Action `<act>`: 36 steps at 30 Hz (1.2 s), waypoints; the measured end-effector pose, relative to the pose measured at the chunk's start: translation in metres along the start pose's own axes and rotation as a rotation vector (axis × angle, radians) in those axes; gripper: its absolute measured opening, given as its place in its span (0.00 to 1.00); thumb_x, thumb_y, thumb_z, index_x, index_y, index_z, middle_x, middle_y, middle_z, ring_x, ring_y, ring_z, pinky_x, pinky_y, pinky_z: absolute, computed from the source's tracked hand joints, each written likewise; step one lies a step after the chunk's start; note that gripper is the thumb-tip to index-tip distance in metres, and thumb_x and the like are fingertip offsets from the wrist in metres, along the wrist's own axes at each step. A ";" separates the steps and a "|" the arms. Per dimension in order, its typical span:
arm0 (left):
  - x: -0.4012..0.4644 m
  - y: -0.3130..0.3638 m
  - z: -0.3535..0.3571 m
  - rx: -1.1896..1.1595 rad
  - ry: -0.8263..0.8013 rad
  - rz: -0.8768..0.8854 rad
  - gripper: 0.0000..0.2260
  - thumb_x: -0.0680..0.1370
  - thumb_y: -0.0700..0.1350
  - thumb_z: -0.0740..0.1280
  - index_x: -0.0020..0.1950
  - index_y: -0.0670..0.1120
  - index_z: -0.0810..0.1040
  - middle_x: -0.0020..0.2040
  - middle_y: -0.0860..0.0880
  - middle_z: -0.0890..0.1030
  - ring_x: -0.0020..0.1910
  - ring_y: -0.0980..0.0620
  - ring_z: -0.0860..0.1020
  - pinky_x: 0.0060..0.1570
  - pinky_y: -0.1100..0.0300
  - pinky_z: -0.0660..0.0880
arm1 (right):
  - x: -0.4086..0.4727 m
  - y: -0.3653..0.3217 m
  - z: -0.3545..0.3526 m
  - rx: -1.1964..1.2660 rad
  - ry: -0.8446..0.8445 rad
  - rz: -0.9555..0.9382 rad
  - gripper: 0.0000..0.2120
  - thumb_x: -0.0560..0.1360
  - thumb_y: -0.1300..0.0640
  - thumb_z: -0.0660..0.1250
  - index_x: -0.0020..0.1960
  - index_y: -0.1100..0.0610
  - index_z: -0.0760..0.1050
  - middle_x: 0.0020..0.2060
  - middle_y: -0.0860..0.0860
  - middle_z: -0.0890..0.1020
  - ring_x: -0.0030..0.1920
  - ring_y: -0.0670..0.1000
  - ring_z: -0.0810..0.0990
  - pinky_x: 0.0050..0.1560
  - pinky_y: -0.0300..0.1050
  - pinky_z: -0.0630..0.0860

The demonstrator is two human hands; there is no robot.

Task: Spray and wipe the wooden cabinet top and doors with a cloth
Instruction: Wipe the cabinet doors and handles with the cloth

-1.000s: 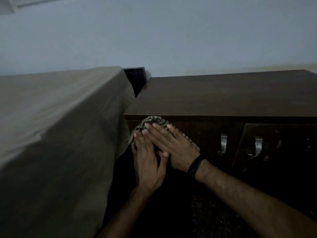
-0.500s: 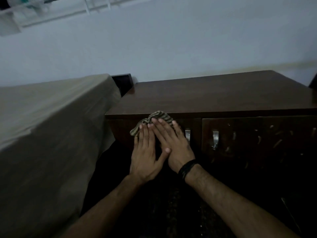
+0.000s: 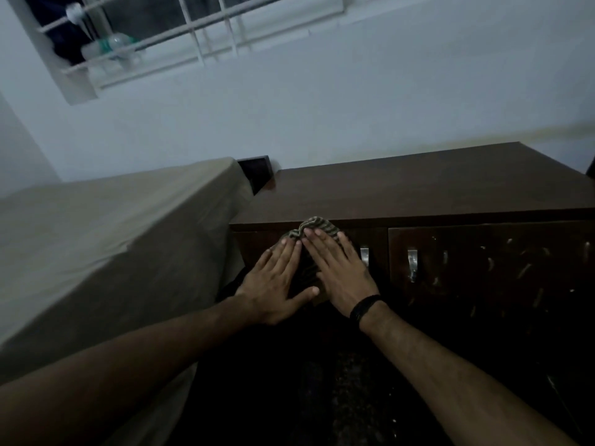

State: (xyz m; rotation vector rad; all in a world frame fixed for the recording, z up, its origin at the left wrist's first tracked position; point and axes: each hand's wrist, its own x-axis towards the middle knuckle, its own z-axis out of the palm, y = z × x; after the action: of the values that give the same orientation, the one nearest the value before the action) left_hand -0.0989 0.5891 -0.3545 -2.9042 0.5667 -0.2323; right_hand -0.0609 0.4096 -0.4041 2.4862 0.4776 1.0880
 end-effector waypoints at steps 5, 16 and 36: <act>0.004 0.014 0.031 -0.098 0.181 -0.067 0.42 0.76 0.73 0.39 0.80 0.46 0.35 0.80 0.48 0.36 0.78 0.53 0.31 0.78 0.49 0.37 | -0.001 -0.006 0.007 -0.019 0.014 -0.003 0.36 0.82 0.44 0.44 0.78 0.62 0.29 0.76 0.59 0.28 0.75 0.59 0.25 0.73 0.60 0.26; -0.002 -0.024 0.073 -0.338 0.377 -0.391 0.42 0.76 0.72 0.35 0.80 0.45 0.37 0.78 0.52 0.34 0.78 0.56 0.33 0.78 0.50 0.39 | 0.059 -0.055 -0.001 0.044 0.095 -0.243 0.38 0.81 0.48 0.53 0.79 0.61 0.33 0.78 0.57 0.33 0.78 0.55 0.32 0.77 0.54 0.33; 0.036 0.025 0.087 -0.111 0.477 0.065 0.40 0.80 0.68 0.48 0.81 0.42 0.44 0.81 0.44 0.40 0.81 0.47 0.41 0.78 0.49 0.38 | -0.030 -0.045 0.027 0.180 0.000 0.270 0.37 0.81 0.49 0.53 0.80 0.62 0.38 0.79 0.60 0.36 0.79 0.59 0.35 0.77 0.58 0.33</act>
State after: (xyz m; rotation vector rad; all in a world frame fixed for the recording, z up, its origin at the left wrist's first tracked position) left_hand -0.0587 0.5644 -0.4400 -2.9299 0.7618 -0.9261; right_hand -0.0667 0.4294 -0.4605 2.7697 0.2538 1.1904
